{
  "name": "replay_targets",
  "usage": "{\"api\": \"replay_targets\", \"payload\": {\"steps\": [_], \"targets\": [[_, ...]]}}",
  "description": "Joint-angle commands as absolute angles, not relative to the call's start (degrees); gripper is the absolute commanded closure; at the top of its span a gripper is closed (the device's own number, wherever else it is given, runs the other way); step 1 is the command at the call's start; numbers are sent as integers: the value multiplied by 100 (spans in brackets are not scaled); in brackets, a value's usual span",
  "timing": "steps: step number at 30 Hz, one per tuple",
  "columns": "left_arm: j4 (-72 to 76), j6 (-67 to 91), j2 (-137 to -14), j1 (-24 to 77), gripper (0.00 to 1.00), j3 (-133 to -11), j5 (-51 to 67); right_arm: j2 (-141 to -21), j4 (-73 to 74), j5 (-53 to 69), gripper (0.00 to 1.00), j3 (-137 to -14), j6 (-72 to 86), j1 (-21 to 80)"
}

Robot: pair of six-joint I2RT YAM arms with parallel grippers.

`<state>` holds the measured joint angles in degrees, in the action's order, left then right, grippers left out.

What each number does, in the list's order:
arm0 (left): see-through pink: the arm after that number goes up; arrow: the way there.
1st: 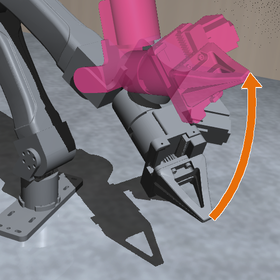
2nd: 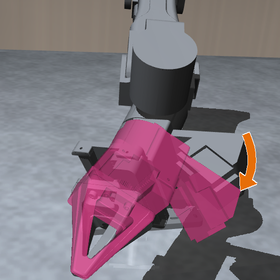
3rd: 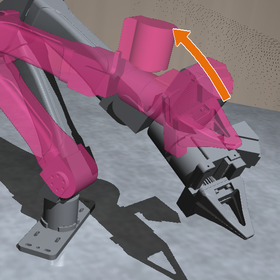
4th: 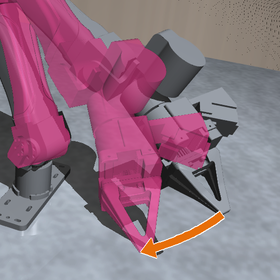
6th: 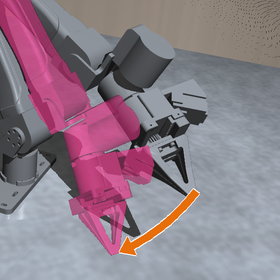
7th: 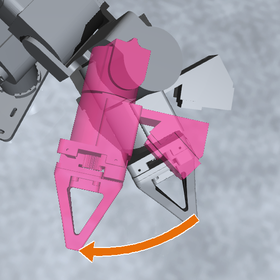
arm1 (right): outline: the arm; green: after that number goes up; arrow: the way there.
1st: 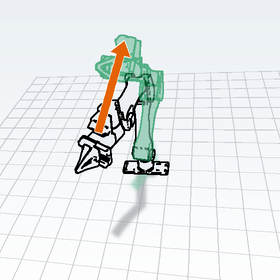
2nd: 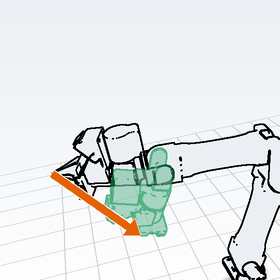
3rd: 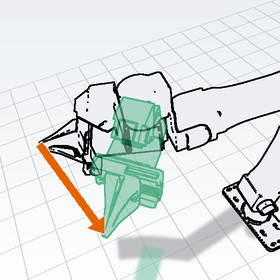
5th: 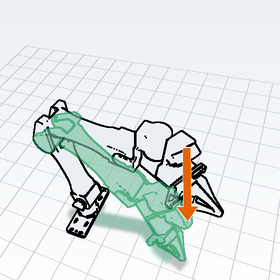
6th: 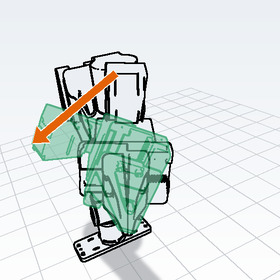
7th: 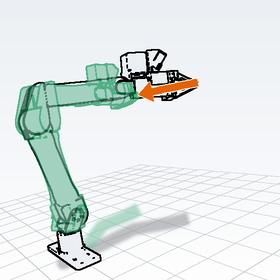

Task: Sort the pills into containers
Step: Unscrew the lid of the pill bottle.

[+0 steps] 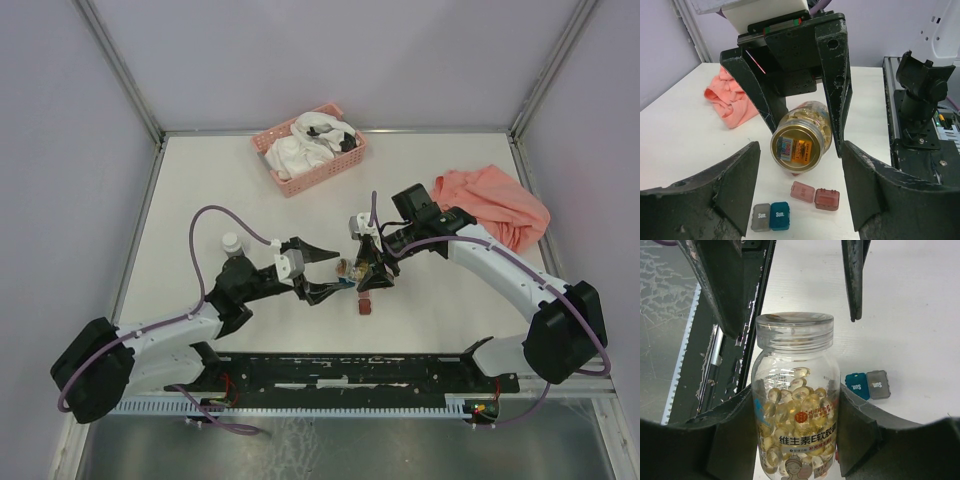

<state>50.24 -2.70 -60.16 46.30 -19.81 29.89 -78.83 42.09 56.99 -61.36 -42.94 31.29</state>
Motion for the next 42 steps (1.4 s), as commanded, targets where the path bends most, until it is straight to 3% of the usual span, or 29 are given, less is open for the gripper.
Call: {"api": "replay_targets", "payload": {"steps": [1,9,16,20,24,32,42], "targets": [[5415,-317,-6172,4607,29,-2279,3175,-7897,4175,5974,98,-6356,-4381,3129],[5347,-259,-6377,4602,48,-2435,3292,-7903,4186,5971,98,-6357,-4386,3134],[5342,226,-6350,4604,86,-2435,3365,-7908,4111,5814,98,-6372,-4251,3133],[5598,1245,-6254,4608,96,-2315,2992,-7929,3831,5540,98,-6356,-3863,3136],[5449,3105,-6192,4711,97,-2322,2121,-7890,3497,5316,98,-6270,-3498,3130],[2964,5011,-5699,5360,95,-3125,245,-7919,3367,5116,98,-6249,-3319,3130],[2369,5765,-5676,5381,92,-3484,296,-7920,3357,5135,98,-6243,-3304,3123]]}}
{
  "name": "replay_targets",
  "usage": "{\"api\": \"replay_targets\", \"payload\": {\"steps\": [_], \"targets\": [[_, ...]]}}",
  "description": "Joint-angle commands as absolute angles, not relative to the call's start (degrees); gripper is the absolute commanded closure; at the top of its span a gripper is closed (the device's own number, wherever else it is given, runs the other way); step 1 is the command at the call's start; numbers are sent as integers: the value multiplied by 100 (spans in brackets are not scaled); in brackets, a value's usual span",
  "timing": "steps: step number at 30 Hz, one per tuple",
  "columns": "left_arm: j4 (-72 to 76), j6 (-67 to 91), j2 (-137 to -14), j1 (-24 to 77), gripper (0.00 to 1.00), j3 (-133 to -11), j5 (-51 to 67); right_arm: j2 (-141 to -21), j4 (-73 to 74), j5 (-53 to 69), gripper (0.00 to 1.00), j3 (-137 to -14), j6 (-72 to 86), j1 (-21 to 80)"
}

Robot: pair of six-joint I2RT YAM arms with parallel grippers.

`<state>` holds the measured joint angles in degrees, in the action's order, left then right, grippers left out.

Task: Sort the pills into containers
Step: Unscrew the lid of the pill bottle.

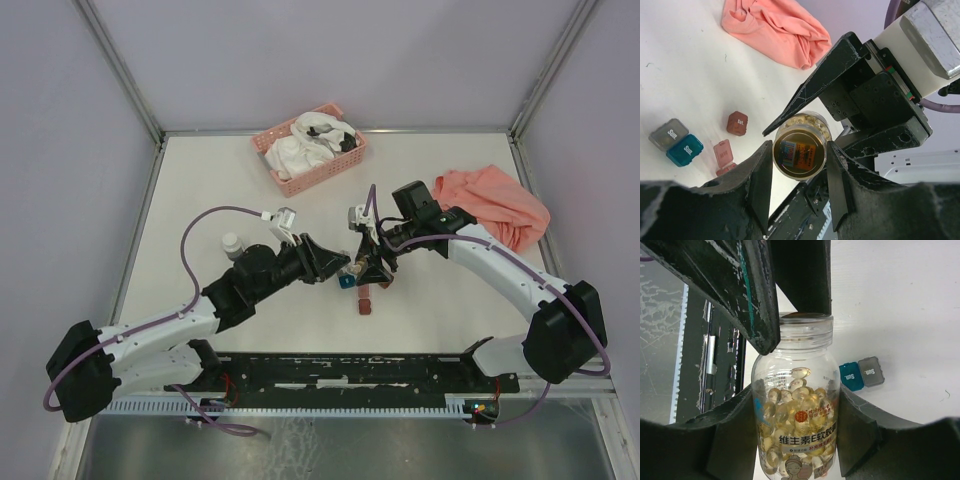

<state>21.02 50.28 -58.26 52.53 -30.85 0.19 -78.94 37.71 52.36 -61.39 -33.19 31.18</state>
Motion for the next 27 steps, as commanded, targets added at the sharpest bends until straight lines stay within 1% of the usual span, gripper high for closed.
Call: {"api": "replay_targets", "payload": {"steps": [1,3,4,5,9,11,12,18,20,22,27], "targets": [[2368,5778,-5685,5385,92,-3489,306,-7919,3357,5149,98,-6253,-3300,3122],[2364,5768,-5708,5381,89,-3498,322,-7920,3366,5172,98,-6247,-3303,3121],[2357,5754,-5721,5382,84,-3510,335,-7919,3366,5190,98,-6249,-3311,3120],[2337,5741,-5738,5383,80,-3515,355,-7923,3364,5204,98,-6249,-3318,3122],[2329,5653,-5803,5384,54,-3524,483,-7906,3373,5289,98,-6245,-3326,3128],[2331,5593,-5826,5383,45,-3509,524,-7901,3379,5327,98,-6248,-3331,3128],[2322,5561,-5819,5387,38,-3495,523,-7899,3383,5345,98,-6248,-3331,3127],[2162,5195,-5640,5388,14,-3321,343,-7886,3407,5443,98,-6252,-3347,3105],[2056,4932,-5529,5387,10,-3215,281,-7875,3414,5462,98,-6241,-3357,3097],[1960,4608,-5383,5382,9,-3049,222,-7866,3426,5487,98,-6248,-3365,3094],[2083,3077,-4801,5383,7,-2449,607,-7858,3452,5550,98,-6239,-3409,3093]]}}
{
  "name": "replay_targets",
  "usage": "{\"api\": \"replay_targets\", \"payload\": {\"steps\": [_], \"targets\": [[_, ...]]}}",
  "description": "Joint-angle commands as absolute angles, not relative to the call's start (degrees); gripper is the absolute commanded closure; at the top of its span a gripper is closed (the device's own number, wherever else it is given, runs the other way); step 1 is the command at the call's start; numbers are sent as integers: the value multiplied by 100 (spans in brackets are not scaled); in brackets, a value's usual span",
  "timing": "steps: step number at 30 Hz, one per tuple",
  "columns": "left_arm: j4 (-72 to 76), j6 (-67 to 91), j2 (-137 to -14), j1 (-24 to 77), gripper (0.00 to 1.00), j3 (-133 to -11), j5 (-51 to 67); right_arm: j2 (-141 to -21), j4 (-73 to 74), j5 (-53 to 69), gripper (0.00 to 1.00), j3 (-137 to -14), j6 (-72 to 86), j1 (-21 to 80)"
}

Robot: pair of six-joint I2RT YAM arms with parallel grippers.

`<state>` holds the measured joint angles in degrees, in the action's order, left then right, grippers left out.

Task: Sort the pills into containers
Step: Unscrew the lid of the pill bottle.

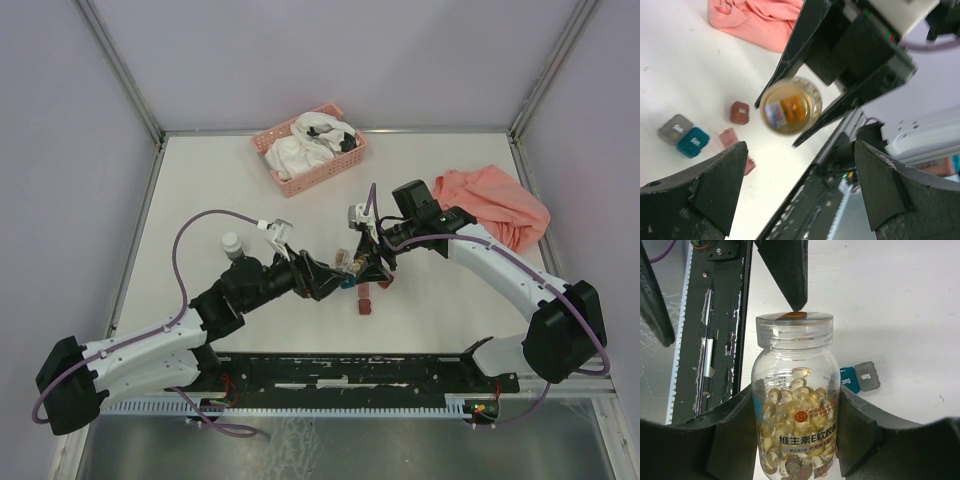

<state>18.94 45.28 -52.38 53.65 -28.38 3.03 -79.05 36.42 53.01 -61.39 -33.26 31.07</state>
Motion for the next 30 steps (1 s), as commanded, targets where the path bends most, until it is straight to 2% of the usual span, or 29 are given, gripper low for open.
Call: {"api": "replay_targets", "payload": {"steps": [1,7,10,11,16,22,30], "targets": [[2197,2743,-4690,5387,7,-2314,730,-7862,3456,5558,98,-6245,-3417,3085],[3380,313,-4337,5380,7,-1617,912,-7841,3532,5634,98,-6259,-3518,3086],[4494,-713,-4388,5343,0,-1194,919,-7819,3663,5734,98,-6257,-3762,3088],[4822,-833,-4457,5235,1,-1106,1048,-7809,3713,5768,98,-6259,-3836,3091],[5796,112,-5218,3977,1,-1435,3607,-7798,3857,5874,98,-6273,-4029,3089],[6181,181,-6124,3941,1,-1885,4156,-7784,3964,5919,98,-6301,-4161,3092],[6374,369,-6823,3945,11,-2273,4290,-7794,4012,5933,98,-6313,-4205,3085]]}}
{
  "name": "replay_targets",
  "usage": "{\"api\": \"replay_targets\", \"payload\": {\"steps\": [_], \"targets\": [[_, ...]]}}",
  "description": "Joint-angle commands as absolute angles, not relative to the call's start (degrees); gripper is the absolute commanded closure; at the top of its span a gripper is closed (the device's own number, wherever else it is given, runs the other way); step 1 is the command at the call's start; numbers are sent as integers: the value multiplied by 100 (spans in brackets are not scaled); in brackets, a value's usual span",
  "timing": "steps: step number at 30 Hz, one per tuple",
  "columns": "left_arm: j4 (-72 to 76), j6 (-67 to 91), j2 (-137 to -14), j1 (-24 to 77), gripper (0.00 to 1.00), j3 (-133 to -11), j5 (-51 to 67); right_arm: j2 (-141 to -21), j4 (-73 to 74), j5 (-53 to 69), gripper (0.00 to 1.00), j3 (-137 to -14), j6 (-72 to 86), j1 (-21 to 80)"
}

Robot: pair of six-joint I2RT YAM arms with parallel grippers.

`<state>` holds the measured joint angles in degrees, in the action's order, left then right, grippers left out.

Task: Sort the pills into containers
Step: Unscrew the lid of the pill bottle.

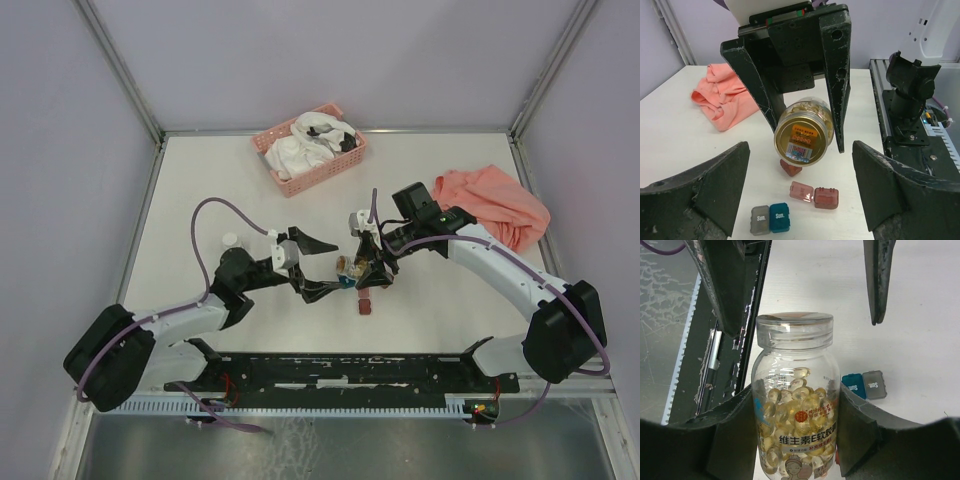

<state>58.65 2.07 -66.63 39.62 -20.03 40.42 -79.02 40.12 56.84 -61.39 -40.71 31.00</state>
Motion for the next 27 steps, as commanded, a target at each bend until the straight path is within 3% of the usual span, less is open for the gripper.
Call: {"api": "replay_targets", "payload": {"steps": [1,10,17,21,27], "targets": [[6380,392,-6866,3945,13,-2302,4289,-7795,4018,5937,98,-6318,-4209,3089],[6434,703,-7082,3945,30,-2458,4301,-7821,4045,5945,98,-6323,-4228,3090],[6521,1239,-7057,3941,65,-2419,4381,-7836,4017,5890,98,-6332,-4156,3089],[6870,2101,-6874,3944,77,-2181,4168,-7865,3812,5696,98,-6335,-3863,3090],[6549,3872,-6342,4003,89,-1903,2882,-7868,3370,5466,98,-6225,-3324,3088]]}}
